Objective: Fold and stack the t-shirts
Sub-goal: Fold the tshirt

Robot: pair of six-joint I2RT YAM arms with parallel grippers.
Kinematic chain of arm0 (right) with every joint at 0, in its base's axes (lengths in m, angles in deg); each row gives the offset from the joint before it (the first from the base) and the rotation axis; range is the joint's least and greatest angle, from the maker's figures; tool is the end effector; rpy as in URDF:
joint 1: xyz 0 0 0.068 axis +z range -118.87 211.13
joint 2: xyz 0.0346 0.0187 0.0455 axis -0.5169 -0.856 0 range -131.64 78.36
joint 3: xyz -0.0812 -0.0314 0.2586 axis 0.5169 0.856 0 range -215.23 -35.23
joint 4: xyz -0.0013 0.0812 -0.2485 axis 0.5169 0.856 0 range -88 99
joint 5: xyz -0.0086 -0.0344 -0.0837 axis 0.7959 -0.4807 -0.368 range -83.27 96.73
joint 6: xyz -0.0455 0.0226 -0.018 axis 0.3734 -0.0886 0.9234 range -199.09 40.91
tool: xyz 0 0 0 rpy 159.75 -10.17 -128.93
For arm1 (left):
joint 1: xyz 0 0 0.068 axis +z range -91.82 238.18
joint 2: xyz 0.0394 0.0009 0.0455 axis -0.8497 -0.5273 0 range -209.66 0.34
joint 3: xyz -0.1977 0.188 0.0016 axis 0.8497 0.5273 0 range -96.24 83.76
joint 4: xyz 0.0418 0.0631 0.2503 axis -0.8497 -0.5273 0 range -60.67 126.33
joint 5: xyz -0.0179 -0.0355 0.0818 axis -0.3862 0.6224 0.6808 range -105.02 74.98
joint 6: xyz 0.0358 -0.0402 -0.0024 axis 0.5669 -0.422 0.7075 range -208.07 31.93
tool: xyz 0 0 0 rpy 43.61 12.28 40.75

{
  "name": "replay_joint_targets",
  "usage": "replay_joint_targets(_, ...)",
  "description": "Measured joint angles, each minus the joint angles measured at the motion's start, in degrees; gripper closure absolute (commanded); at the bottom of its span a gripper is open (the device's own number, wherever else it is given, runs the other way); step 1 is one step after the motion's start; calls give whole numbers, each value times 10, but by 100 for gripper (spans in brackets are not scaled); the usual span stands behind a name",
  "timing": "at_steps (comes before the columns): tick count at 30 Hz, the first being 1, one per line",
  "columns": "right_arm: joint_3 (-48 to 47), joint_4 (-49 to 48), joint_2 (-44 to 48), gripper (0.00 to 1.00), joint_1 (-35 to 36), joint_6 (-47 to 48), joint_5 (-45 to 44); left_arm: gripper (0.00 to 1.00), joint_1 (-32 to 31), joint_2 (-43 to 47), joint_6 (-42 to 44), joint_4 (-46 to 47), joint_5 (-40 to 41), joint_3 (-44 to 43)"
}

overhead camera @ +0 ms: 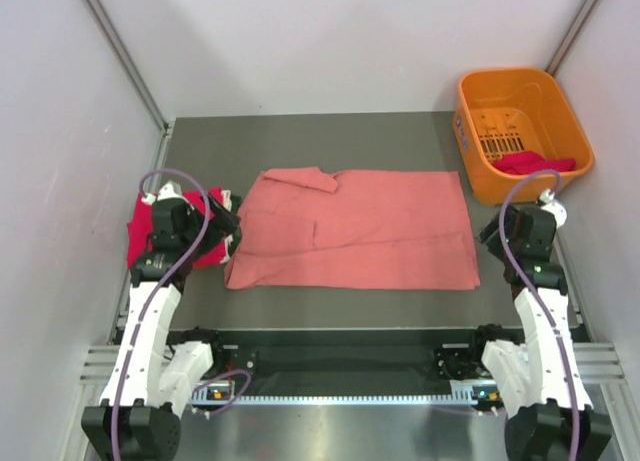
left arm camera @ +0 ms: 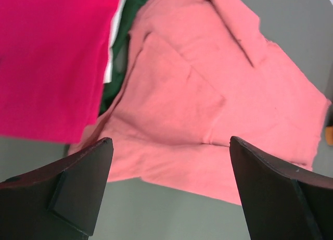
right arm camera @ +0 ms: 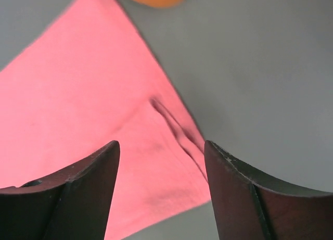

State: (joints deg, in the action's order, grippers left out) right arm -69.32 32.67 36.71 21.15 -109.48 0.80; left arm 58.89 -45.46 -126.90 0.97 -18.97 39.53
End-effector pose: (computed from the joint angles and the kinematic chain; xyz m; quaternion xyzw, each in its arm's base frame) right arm 0.1563 -0.0312 0.2485 0.3312 0.8355 0.0314 0.4373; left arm 0.1702 -0.0004 0.2903 -0.2880 0.8466 -0.1750 0.4120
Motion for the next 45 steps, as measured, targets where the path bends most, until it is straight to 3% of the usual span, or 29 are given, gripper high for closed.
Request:
replay_joint_targets(13, -137, -67, -181, 43, 212, 85, -24, 7, -1, -263, 20, 117, -65, -106)
replay_joint_targets(19, -230, -77, -325, 44, 223, 120, -43, 8, -18, -440, 36, 168, -74, -263)
replay_joint_targets(26, -372, -68, -505, 44, 224, 153, -63, 1, -67, -633, 75, 186, -70, -456)
replay_joint_targets(32, -449, -63, -599, 44, 224, 166, -68, 11, -92, -759, 119, 169, -70, -581)
replay_joint_targets(37, -451, -60, -606, 43, 224, 169, -61, 10, -97, -809, 153, 156, -69, -616)
replay_joint_targets(45, -450, -61, -605, 43, 224, 169, -43, 17, -100, -834, 183, 129, -68, -619)
